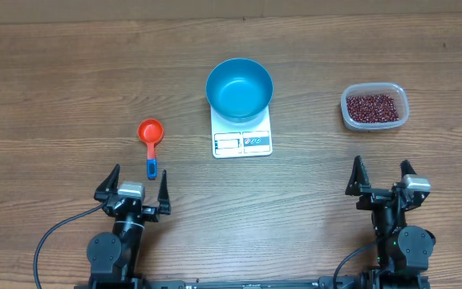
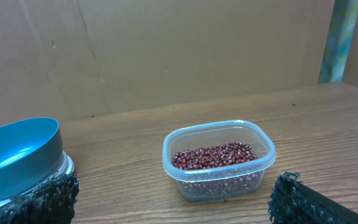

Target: Scoop item into bowl and weigh 150g on scale

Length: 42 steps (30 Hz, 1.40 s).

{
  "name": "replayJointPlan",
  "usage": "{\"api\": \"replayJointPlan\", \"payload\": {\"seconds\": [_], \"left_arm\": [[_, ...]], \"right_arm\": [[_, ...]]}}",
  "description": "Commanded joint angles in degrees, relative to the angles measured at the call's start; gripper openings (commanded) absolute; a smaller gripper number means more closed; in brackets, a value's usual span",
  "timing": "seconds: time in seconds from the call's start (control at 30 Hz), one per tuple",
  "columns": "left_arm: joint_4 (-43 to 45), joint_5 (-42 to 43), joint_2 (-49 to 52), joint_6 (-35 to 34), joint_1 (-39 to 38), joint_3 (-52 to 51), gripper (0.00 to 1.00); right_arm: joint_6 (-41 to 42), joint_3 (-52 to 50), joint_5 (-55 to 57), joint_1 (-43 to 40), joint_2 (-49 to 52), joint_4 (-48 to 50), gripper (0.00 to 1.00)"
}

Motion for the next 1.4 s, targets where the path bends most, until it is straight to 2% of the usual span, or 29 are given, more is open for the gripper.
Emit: {"api": "replayJointPlan", "payload": {"seconds": [0.0,1.07,1.17,1.37], "left_arm": [[-0.17,-0.20,-0.59,0.87,0.39,-0.22,0.99],[-0.17,-0.20,-0.59,0.90,0.42,-0.22,0.99],[-0.46,-3.67,-0.59,0.92,0.39,-0.22,0.99],[-0.39,-3.21,-0.59,0.87,0.39,-0.22,0.99]], "right_arm": [[-0.20,-0.61,-0.07,0.07,-0.61,0.33,1.00],[-0.17,-0.61,-0.07,0.07,-0.57,0.33,1.00],[-0.17,-0.61,-0.07,0.07,-0.57,0.33,1.00],[-0.20,-0.61,-0.07,0.07,-0.57,0.33,1.00]]}}
